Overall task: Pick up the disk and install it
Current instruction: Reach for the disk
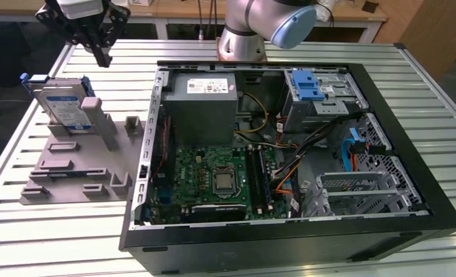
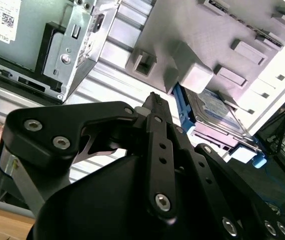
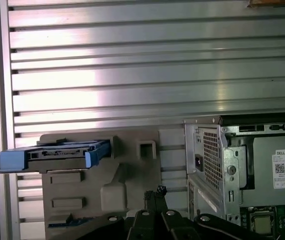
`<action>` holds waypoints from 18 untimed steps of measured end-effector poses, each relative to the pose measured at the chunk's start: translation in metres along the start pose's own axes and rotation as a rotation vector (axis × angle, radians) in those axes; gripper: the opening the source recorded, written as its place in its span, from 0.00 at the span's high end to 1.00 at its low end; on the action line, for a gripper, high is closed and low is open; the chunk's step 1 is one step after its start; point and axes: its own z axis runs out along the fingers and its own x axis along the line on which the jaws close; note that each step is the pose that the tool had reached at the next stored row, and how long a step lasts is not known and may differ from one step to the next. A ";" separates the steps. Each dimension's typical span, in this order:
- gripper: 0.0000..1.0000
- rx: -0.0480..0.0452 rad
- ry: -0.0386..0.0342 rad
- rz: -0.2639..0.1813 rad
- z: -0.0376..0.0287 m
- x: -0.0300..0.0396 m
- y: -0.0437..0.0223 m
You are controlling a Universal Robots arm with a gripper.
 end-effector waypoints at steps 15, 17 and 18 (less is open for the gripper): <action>0.89 0.0002 0.0026 0.000 0.0015 0.0172 0.0011; 0.89 0.0002 0.0031 0.000 0.0018 0.0192 0.0012; 0.89 0.0003 0.0034 0.000 0.0019 0.0201 0.0012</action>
